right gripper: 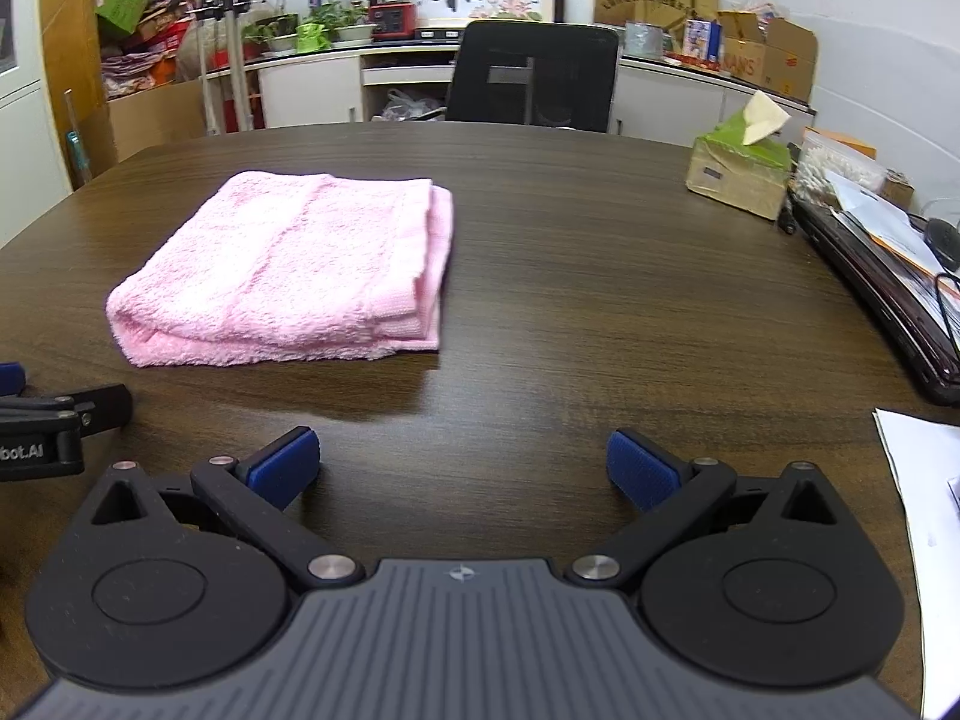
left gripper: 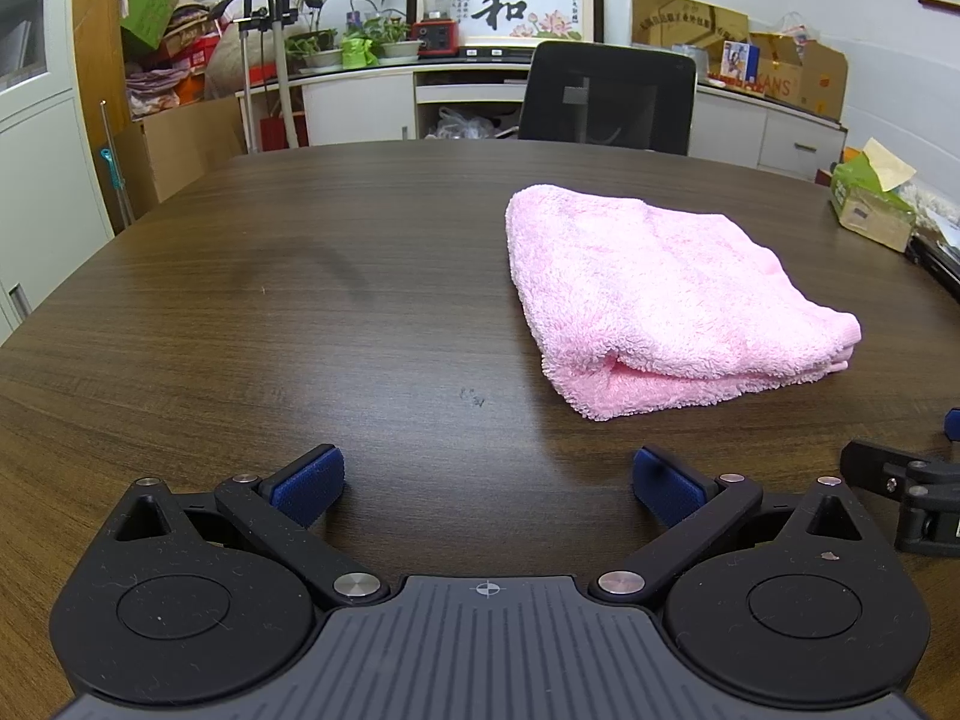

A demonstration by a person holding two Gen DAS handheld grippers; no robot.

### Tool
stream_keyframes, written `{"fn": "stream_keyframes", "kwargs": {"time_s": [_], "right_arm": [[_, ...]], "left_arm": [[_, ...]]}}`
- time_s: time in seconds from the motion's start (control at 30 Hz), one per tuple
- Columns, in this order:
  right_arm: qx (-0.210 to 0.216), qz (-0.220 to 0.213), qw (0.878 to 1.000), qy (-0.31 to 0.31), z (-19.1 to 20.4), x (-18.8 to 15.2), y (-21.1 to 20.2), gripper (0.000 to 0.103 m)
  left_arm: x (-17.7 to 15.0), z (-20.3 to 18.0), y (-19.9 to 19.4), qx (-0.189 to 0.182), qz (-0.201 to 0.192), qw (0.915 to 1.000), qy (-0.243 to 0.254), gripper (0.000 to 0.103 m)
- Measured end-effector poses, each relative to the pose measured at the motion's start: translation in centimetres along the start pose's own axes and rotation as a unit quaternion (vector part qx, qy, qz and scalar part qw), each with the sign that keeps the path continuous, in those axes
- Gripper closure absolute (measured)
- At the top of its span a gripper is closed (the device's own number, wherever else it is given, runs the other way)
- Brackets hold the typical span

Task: Fold towel

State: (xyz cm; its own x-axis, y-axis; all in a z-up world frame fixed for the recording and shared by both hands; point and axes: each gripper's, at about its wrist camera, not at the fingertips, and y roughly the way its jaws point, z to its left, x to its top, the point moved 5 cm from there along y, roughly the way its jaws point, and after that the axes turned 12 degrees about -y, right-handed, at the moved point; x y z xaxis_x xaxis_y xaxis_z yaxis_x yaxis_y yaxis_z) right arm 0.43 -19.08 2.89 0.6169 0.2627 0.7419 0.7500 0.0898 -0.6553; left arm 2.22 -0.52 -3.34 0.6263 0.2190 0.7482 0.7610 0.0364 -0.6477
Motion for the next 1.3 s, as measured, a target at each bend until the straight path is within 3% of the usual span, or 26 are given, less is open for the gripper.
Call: {"fn": "stream_keyframes", "kwargs": {"time_s": [1.3], "right_arm": [[0.006, -0.001, 1.000, -0.005, 0.36, 0.06, -0.20, 0.000]], "left_arm": [[0.06, 0.11, -0.13, -0.010, 0.000, 1.0000, 0.001, 0.000]]}}
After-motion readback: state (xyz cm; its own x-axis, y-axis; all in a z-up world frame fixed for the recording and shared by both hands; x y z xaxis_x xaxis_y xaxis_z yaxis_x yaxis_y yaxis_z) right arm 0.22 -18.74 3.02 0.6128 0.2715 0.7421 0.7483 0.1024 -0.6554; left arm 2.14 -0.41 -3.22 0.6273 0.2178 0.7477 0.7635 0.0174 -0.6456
